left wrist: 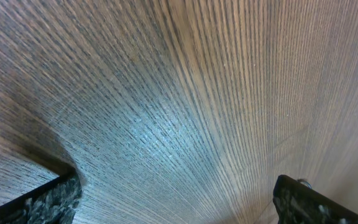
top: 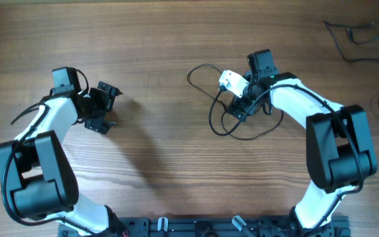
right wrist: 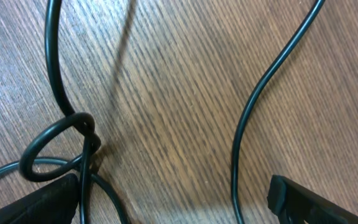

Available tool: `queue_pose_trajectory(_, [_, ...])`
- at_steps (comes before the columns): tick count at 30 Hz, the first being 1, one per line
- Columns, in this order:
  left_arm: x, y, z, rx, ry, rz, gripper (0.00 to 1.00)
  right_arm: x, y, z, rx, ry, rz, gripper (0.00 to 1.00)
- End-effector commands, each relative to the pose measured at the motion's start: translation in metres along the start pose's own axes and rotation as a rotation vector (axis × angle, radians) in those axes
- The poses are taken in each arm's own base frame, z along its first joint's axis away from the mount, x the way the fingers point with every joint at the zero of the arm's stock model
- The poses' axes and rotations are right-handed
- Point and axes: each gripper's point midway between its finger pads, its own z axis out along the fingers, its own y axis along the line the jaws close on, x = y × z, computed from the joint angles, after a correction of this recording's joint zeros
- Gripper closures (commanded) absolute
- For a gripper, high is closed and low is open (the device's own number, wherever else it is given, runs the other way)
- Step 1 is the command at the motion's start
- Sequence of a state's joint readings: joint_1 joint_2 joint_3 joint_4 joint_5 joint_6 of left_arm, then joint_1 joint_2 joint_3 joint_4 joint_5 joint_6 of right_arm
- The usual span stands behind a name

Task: Untangle cables

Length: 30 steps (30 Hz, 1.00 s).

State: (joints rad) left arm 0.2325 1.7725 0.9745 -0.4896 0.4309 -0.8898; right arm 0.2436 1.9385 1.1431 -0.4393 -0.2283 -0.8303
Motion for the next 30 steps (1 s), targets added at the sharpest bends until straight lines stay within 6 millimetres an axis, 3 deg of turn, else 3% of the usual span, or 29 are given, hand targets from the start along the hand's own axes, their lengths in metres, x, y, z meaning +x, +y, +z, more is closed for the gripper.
queue_pose_trajectory(1, [-0.004,0.004,-0.001,-0.009,-0.021,-0.010,0.00,0.051,0.015,0.027,-0.073,0.161,0.050,0.04])
queue_pose_trajectory(2, [-0.004,0.004,-0.001,-0.009,-0.020,-0.010,0.00,0.062,0.018,0.032,-0.096,0.185,0.071,0.14])
queue_pose_trajectory(3, [-0.004,0.004,-0.001,-0.009,-0.020,-0.010,0.00,0.074,0.021,0.036,-0.123,0.210,0.102,0.38])
queue_pose_trajectory(4, [-0.004,0.004,-0.001,-0.009,-0.020,-0.010,0.00,0.080,0.025,0.038,-0.144,0.222,0.138,0.70])
queue_pose_trajectory(5, [-0.004,0.004,-0.001,-0.009,-0.020,-0.010,0.00,0.081,0.025,0.039,-0.145,0.220,0.181,0.96])
queue_pose_trajectory(7, [-0.004,0.004,-0.001,-0.009,-0.020,-0.010,0.00,0.068,0.023,0.039,-0.150,0.172,0.253,0.96])
queue_pose_trajectory(9, [-0.004,0.004,-0.001,-0.009,-0.020,-0.010,0.00,0.043,-0.004,0.032,-0.098,0.107,0.410,0.96])
queue_pose_trajectory(11, [-0.004,0.004,-0.001,-0.009,-0.020,-0.010,0.00,0.010,-0.057,0.009,0.001,0.009,0.522,0.96])
queue_pose_trajectory(12, [-0.004,0.004,-0.001,-0.009,-0.020,-0.010,0.00,0.001,-0.075,-0.001,0.035,-0.024,0.527,0.96])
queue_pose_trajectory(13, [-0.004,0.004,-0.001,-0.009,-0.020,-0.010,0.00,-0.008,-0.116,-0.023,0.137,-0.073,0.532,0.96])
queue_pose_trajectory(14, [-0.004,0.004,-0.001,-0.009,-0.020,-0.010,0.00,-0.008,-0.135,-0.033,0.195,-0.091,0.536,0.96])
queue_pose_trajectory(16, [-0.004,0.004,-0.001,-0.010,-0.021,-0.010,0.00,0.007,-0.173,-0.048,0.309,-0.114,0.492,0.96])
queue_pose_trajectory(22, [-0.004,0.004,-0.001,-0.009,-0.020,-0.011,0.00,0.102,-0.220,-0.062,0.393,-0.028,0.422,0.96])
queue_pose_trajectory(24, [-0.004,0.004,-0.001,-0.009,-0.020,-0.010,0.00,0.118,-0.231,-0.070,0.431,-0.025,0.444,0.96])
queue_pose_trajectory(25, [-0.003,0.003,-0.001,-0.010,-0.019,-0.008,0.00,0.121,-0.230,-0.070,0.421,-0.021,0.449,0.73])
queue_pose_trajectory(26, [-0.002,0.003,-0.001,-0.010,-0.017,-0.004,0.00,0.119,-0.218,-0.066,0.370,-0.015,0.427,0.21])
queue_pose_trajectory(27, [0.000,0.002,0.000,-0.011,-0.015,0.002,0.00,0.115,-0.211,-0.063,0.340,-0.013,0.410,0.11])
queue_pose_trajectory(28, [0.002,0.001,0.001,-0.012,-0.012,0.009,0.00,0.109,-0.207,-0.061,0.327,-0.013,0.397,0.10])
queue_pose_trajectory(29, [0.004,-0.001,0.002,-0.013,-0.009,0.015,0.00,0.100,-0.206,-0.065,0.333,-0.024,0.387,0.00])
queue_pose_trajectory(30, [0.006,-0.002,0.003,-0.012,-0.007,0.023,0.00,0.088,-0.208,-0.076,0.355,-0.044,0.372,0.00])
